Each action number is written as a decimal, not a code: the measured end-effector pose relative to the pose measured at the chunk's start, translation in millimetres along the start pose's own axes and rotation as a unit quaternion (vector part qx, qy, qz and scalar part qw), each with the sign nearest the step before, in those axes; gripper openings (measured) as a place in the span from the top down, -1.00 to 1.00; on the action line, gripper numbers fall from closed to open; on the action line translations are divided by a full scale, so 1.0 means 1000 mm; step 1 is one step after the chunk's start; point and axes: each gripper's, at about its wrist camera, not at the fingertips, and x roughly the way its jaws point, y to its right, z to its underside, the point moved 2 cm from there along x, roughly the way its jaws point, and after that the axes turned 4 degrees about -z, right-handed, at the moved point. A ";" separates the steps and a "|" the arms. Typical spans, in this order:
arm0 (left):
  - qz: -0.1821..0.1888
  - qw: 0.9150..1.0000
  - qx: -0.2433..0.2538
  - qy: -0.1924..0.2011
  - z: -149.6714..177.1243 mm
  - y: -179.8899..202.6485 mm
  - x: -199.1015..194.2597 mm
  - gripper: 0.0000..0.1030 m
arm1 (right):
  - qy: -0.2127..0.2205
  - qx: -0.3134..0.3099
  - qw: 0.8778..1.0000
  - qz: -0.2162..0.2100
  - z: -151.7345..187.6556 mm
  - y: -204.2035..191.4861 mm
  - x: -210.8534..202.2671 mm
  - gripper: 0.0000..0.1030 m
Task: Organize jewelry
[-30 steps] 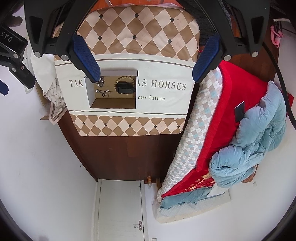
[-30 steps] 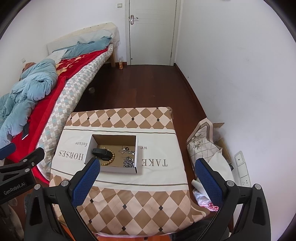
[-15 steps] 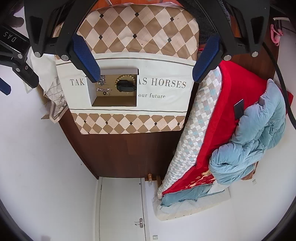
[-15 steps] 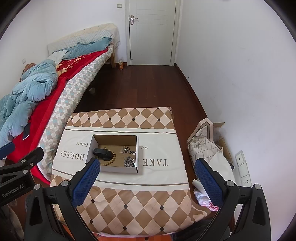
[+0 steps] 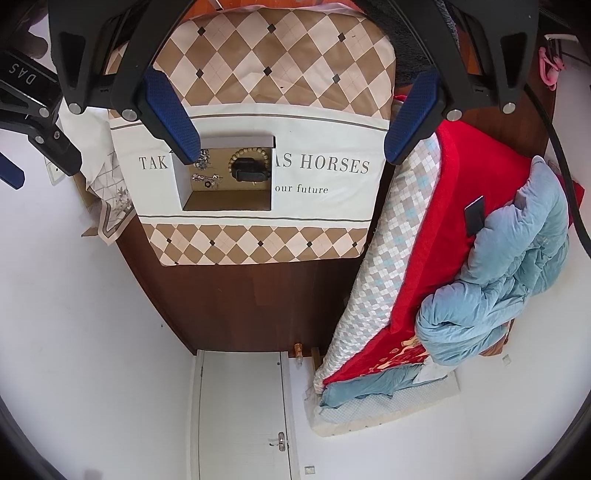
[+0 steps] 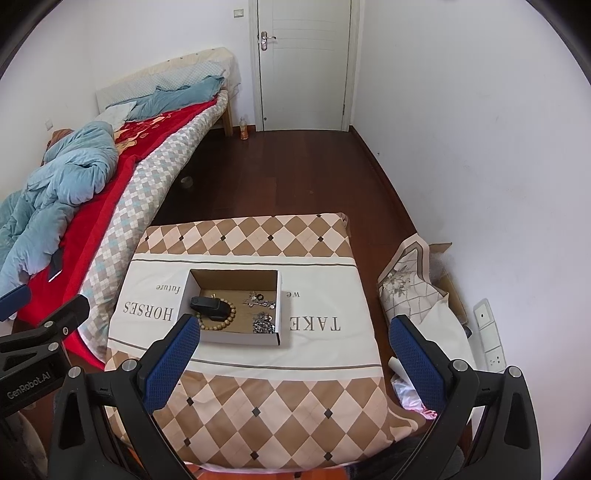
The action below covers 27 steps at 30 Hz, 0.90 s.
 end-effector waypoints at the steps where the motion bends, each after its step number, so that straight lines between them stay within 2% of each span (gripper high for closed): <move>1: 0.000 1.000 0.001 0.000 0.000 0.000 0.000 -0.97 | 0.000 0.000 1.000 -0.001 0.000 0.000 0.000 -1.00; 27: 0.000 1.000 0.003 0.000 -0.002 -0.001 -0.003 -0.97 | 0.001 0.001 1.000 -0.006 -0.002 -0.004 -0.002 -1.00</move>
